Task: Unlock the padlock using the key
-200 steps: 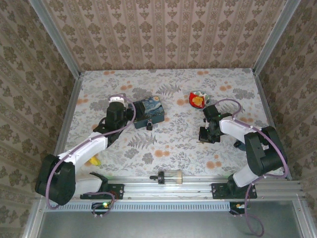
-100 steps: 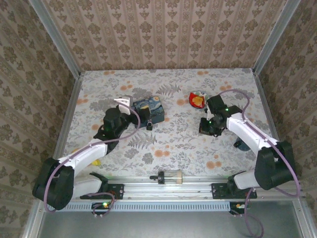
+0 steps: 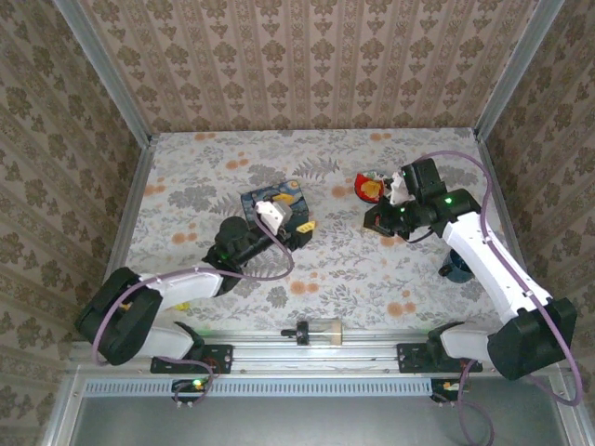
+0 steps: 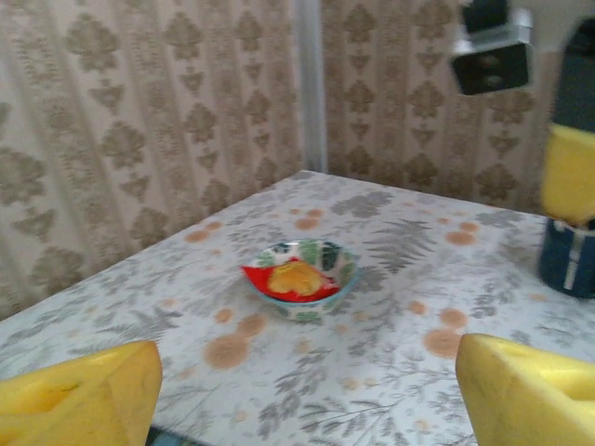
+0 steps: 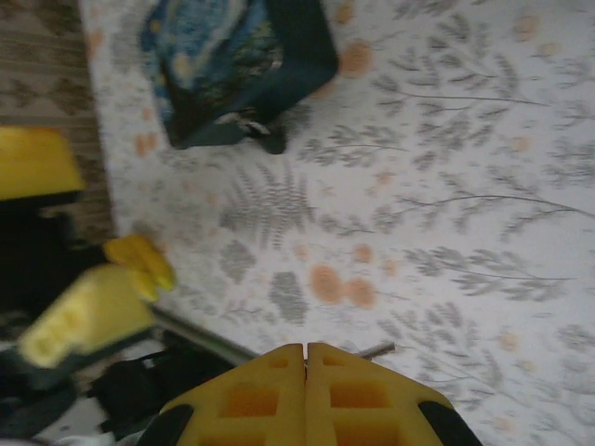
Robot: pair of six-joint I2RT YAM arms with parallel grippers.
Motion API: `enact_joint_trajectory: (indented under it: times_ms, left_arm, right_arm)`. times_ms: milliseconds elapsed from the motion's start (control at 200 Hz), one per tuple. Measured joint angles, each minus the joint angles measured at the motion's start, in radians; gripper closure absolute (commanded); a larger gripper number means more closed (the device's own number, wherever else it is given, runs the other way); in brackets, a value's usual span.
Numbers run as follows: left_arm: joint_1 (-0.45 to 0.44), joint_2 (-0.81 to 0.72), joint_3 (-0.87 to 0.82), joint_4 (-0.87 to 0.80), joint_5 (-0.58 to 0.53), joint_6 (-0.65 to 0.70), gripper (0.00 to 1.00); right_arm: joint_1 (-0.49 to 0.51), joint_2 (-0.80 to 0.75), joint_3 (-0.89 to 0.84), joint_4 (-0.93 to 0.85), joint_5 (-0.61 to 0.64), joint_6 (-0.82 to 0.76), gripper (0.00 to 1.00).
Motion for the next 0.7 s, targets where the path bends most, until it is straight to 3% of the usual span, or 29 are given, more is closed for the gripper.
enact_joint_trajectory:
  times_ms: [250, 700]
  left_arm:
    - [-0.051, 0.117, 0.069, 0.051, 0.079, 0.034, 0.29]
    - [-0.119, 0.288, 0.178, 0.137, 0.178, 0.016, 0.39]
  right_arm:
    - [0.001, 0.000, 0.026, 0.098, -0.114, 0.091, 1.00]
    - [0.014, 0.001, 0.046, 0.143, -0.145, 0.119, 1.00]
